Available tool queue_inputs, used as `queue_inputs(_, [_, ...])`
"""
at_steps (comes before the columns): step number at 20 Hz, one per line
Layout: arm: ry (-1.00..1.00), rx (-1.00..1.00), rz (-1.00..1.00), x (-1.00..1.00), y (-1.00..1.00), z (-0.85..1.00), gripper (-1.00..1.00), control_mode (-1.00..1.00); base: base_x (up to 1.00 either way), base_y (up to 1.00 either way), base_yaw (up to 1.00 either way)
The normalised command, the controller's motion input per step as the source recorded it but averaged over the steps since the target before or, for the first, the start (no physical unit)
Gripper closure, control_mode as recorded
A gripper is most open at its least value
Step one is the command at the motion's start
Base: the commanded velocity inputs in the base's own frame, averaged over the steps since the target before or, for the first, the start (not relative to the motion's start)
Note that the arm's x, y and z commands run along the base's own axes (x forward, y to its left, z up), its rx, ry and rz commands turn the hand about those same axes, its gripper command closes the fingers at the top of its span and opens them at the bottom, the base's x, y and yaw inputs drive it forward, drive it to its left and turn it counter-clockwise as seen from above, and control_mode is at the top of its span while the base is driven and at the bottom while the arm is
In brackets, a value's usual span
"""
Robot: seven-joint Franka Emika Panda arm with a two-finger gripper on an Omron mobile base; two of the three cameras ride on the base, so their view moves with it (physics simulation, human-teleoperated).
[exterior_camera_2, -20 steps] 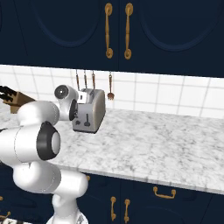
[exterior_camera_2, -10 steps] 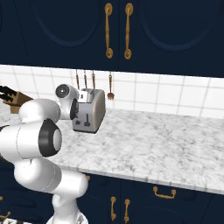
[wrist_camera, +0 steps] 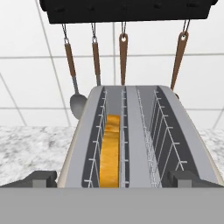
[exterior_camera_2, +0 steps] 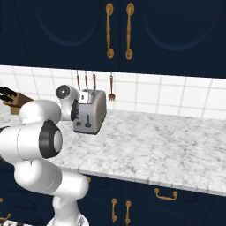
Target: Start the toaster. Once the lever pops up, take the bread to the plate on the dining counter.
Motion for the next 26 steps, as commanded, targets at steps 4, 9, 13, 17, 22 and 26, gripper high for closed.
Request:
queue_inputs(4, [0.00,0.00,0.00,0.00,0.00,0.00,-1.00,-1.00,0.00,0.00,0.00])
queue_inputs(9, [0.00,0.00,0.00,0.00,0.00,0.00,-1.00,-1.00,0.00,0.00,0.00])
queue_inputs(13, [0.00,0.00,0.00,0.00,0.00,0.00,-1.00,-1.00,0.00,0.00,0.00])
queue_inputs(17, [0.00,0.00,0.00,0.00,0.00,0.00,-1.00,-1.00,0.00,0.00,0.00])
queue_inputs(22, [0.00,0.00,0.00,0.00,0.00,0.00,-1.00,-1.00,0.00,0.00,0.00])
queue_inputs(26, [0.00,0.00,0.00,0.00,0.00,0.00,-1.00,-1.00,0.00,0.00,0.00])
